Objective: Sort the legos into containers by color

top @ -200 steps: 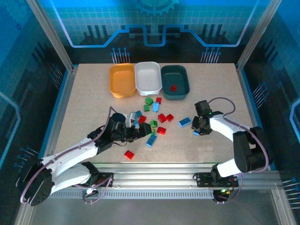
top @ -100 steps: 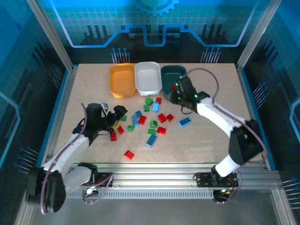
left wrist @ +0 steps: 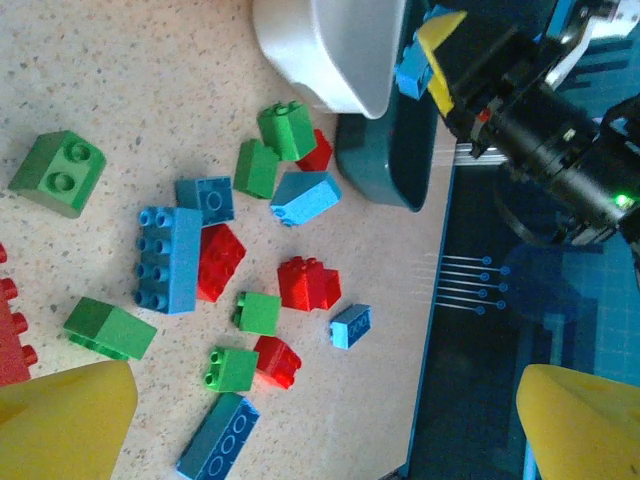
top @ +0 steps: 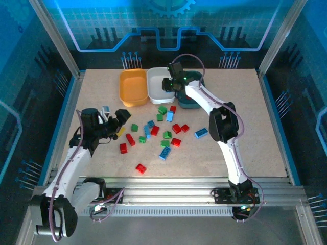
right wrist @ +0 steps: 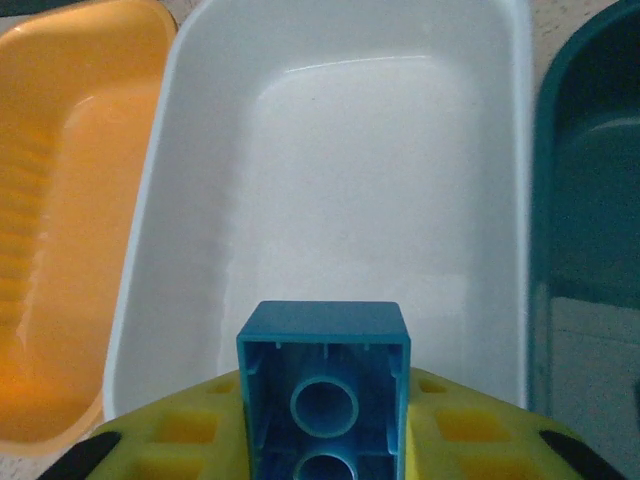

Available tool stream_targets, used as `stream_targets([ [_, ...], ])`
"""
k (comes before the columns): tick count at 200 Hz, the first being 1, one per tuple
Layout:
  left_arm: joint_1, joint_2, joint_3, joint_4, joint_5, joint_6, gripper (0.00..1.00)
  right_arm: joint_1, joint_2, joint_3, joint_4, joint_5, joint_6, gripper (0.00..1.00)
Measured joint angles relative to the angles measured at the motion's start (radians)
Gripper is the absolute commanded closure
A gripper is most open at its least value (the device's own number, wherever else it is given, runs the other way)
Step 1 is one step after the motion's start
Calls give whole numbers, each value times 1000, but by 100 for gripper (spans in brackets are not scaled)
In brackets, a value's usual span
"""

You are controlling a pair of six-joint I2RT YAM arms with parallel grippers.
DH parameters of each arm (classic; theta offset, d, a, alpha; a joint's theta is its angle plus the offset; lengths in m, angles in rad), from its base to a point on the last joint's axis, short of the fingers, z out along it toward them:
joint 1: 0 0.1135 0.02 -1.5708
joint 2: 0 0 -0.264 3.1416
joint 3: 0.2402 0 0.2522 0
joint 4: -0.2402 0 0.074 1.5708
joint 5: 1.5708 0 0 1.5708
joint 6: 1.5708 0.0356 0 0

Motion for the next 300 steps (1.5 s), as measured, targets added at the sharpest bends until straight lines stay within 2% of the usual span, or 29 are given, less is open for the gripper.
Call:
stream_targets([
  [38, 0, 31, -8, -4, 27, 7, 1, 1, 37, 59, -74, -13, -27, 36],
  [75, -29, 8, -14, -40, 5, 23, 1, 12, -136, -137, -64, 2, -47, 35],
  [92, -129, -7, -13, -87, -70, 45, 1, 26, -305, -332, -10, 18, -47, 35],
  [126, -431, 33, 8, -191, -277, 87, 8, 68, -660, -758, 98, 56, -34, 35],
  [144, -507, 88, 28, -250, -393, 96, 10, 79, -771, -943, 130, 79, -23, 35],
  [170, -520, 175, 35, -280, -516, 108, 24, 77, -821, -1133, 134, 112, -20, 35],
  [185, -521, 249, 55, -283, -548, 127, 32, 77, -822, -1187, 133, 122, -20, 36],
  [235, -590, 482, 184, -272, -634, 194, 34, 66, -822, -1213, 175, 121, -20, 36],
  [281, -592, 626, 257, -286, -755, 221, 34, 46, -850, -1227, 215, 99, -20, 36],
  [300, -592, 669, 291, -283, -781, 246, 40, 34, -866, -1240, 224, 93, -19, 37],
])
